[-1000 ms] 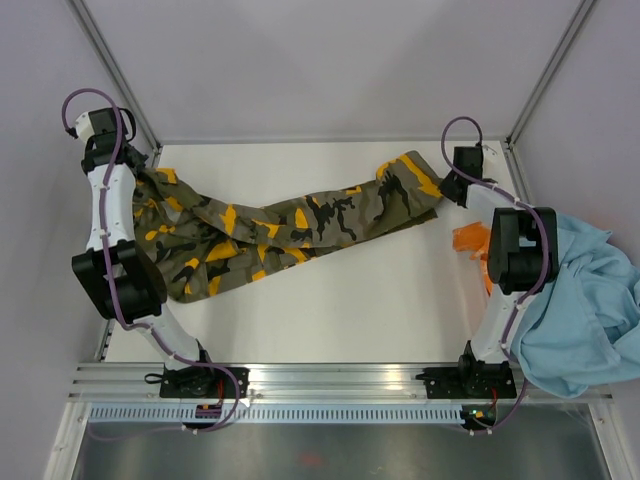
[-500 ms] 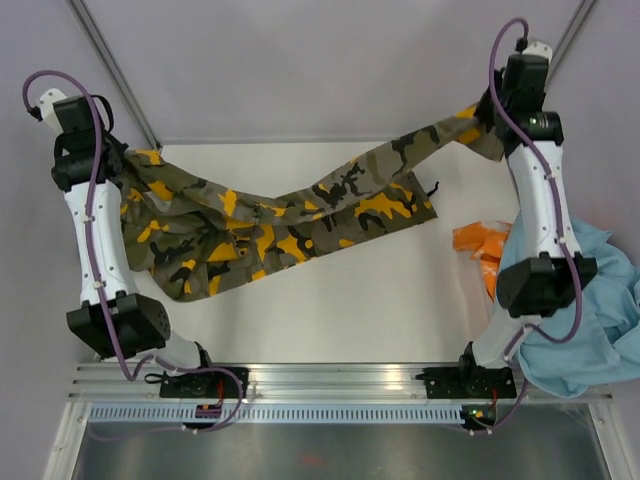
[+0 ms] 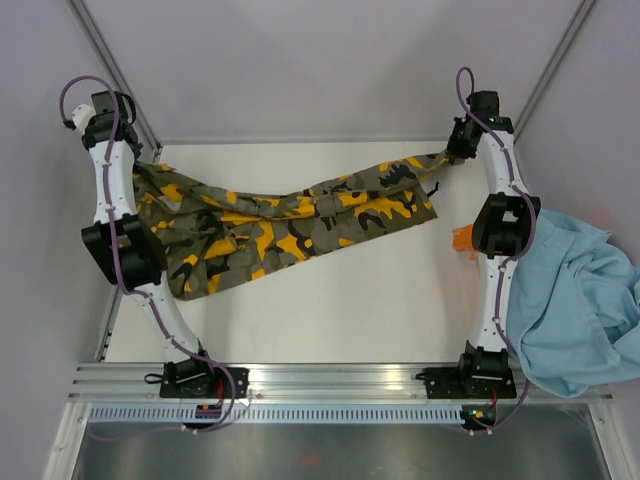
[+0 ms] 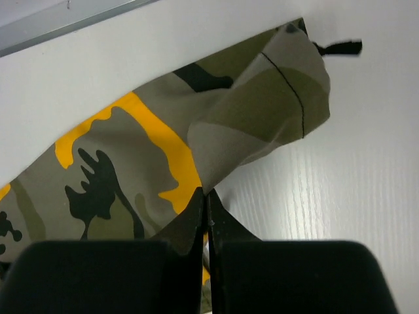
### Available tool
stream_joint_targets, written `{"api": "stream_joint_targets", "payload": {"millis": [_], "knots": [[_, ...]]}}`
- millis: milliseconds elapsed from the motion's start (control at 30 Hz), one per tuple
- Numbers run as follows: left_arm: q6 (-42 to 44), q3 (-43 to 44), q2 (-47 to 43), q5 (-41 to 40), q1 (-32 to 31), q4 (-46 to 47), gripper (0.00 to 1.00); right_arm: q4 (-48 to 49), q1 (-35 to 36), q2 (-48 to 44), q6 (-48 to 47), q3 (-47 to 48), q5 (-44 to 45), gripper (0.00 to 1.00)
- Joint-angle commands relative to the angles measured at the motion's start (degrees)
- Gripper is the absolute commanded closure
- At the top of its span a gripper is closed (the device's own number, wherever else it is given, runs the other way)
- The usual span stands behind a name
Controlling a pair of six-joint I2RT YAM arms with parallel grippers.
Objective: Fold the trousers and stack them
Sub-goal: Flatten the trousers out
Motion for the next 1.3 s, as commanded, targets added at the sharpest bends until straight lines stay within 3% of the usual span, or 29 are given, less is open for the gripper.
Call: {"api": "stream_joint_targets", "payload": {"millis": [0,133,333,633,667,700,767,800,867,900,967,1067,1200,1267], "knots": [[-5.0,5.2,-0.1,-5.0,0.5,2.9,0.98,1.5,-1.1,1.3,-0.8,7.4,-4.0,1.0],[-8.6,4.0,1.5,-5.7,0.3,5.6,0.98,8.2,-1.0,-0.6,-0.2,-0.3,-5.9,1.0],[-13.9,0.3,2.1,-3.0,-0.7,14.8,0.98,21.2,-1.1,-0.4,3.0,-1.5,-12.6,1.0],[-23.7,0.0,5.8,-8.6,-4.3,19.5,0.98,31.9,-1.9,3.7,18.5,-0.9,-10.2,0.97],[-24.8,0.0,6.5,-8.6,-4.4,19.9,0.98,32.2,-1.9,4.0,18.8,-1.0,-11.0,0.94],[-25.0,0.1,6.7,-8.1,-4.5,20.2,0.98,32.1,-1.9,4.2,19.0,-1.1,-11.9,0.76],[-25.4,0.7,7.3,-6.3,-4.5,20.3,0.98,31.0,-1.8,3.6,18.3,-2.3,-13.1,0.52],[-25.2,0.9,7.3,-5.5,-4.5,20.3,0.96,30.4,-1.7,2.8,17.6,-3.0,-13.2,0.35],[-24.2,2.1,7.3,-3.3,-4.5,19.9,0.76,28.1,-1.7,0.1,15.1,-5.8,-14.0,0.24],[-23.8,2.8,7.2,-2.7,-4.5,18.1,0.47,27.4,-1.7,-1.3,14.0,-7.1,-14.7,0.19],[-21.5,3.6,6.1,-1.0,-4.8,16.7,0.16,25.6,-1.5,-6.2,10.8,-12.0,-16.0,0.18],[-16.3,1.7,1.7,1.6,-5.8,15.0,0.03,23.6,-1.0,-14.4,6.4,-20.5,-16.4,0.17],[-5.2,-5.8,-6.9,3.0,-10.9,16.4,0.0,24.7,0.5,-27.2,4.3,-33.8,-16.7,0.19],[2.3,-9.7,-11.5,-1.5,-17.0,15.6,0.0,24.7,1.4,-30.7,3.7,-40.6,-16.3,0.21]]}}
